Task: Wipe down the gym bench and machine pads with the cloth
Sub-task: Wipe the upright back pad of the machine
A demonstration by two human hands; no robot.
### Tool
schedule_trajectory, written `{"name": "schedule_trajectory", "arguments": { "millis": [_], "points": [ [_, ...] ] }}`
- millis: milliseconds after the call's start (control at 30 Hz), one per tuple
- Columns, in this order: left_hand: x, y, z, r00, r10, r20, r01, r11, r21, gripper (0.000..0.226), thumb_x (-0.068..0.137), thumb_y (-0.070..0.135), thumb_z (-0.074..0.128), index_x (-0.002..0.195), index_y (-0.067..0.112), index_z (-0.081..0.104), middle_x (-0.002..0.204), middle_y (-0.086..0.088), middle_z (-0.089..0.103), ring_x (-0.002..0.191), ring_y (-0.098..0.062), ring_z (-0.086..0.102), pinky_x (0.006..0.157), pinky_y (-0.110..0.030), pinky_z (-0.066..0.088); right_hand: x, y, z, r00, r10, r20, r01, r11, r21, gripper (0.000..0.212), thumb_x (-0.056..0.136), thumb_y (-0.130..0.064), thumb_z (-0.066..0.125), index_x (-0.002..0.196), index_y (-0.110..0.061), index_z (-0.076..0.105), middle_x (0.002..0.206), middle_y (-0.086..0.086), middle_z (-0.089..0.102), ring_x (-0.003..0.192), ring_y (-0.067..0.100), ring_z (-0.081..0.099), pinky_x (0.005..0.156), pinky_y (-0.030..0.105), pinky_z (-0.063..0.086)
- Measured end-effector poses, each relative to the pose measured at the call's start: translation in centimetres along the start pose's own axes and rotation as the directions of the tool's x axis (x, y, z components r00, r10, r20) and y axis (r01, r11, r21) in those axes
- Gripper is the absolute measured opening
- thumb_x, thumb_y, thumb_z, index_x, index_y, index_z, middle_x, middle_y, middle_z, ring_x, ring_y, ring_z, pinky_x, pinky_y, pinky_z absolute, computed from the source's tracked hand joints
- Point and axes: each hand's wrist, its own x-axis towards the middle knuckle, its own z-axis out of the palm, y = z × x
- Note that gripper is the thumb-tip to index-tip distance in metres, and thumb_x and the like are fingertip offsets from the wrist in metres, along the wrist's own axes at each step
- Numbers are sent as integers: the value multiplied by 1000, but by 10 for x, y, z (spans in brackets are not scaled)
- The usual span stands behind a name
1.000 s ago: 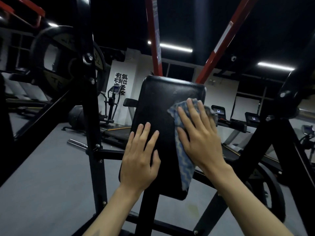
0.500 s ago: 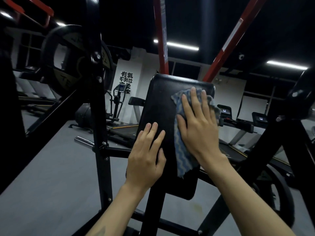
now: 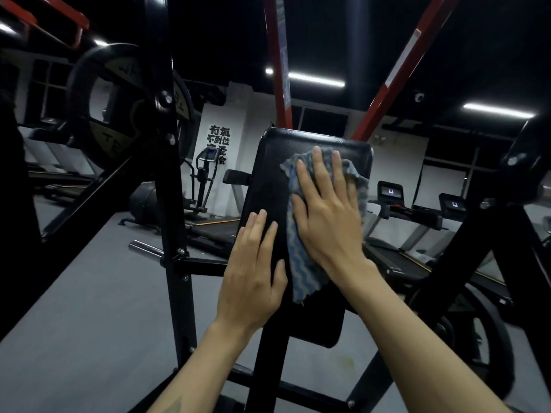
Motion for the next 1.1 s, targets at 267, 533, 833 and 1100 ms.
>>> {"name": "schedule_trajectory", "arguments": {
  "millis": [267, 533, 833, 1100],
  "points": [
    [-1, -2, 0, 1000, -11, -22, 10, 1000, -25, 57, 97, 15, 52, 151, 2, 42, 165, -13, 30, 157, -27, 21, 123, -52, 30, -22, 16, -4, 996, -93, -17, 92, 994, -65, 53, 107, -37, 35, 157, -20, 31, 168, 3, 17, 156, 25, 5, 124, 48, 17],
    [-1, -13, -7, 999, 48, 5, -48, 997, -56, 52, 98, 10, 51, 149, 2, 46, 164, -11, 33, 155, -25, 25, 120, -51, 36, -13, 4, 3, 976, -212, 50, 214, 975, -58, 53, 108, -37, 33, 159, -23, 27, 168, 2, 13, 156, 26, 2, 125, 48, 15],
    [-6, -24, -16, 993, 99, 68, -97, 995, -28, 54, 98, 8, 55, 151, 0, 42, 166, -11, 29, 156, -24, 23, 119, -49, 38, 8, -23, 13, 999, -33, 11, 33, 999, -5, 56, 108, -35, 33, 160, -19, 20, 169, 6, 8, 156, 30, -2, 125, 50, 11],
    [-6, -24, -17, 995, 90, 49, -89, 996, -17, 52, 101, 12, 51, 150, -2, 43, 164, -12, 32, 155, -24, 26, 116, -45, 42, 0, 1, 7, 993, -114, -23, 113, 992, -50, 51, 108, -36, 34, 158, -22, 30, 168, 3, 18, 156, 26, 6, 123, 48, 18]
  ]
}}
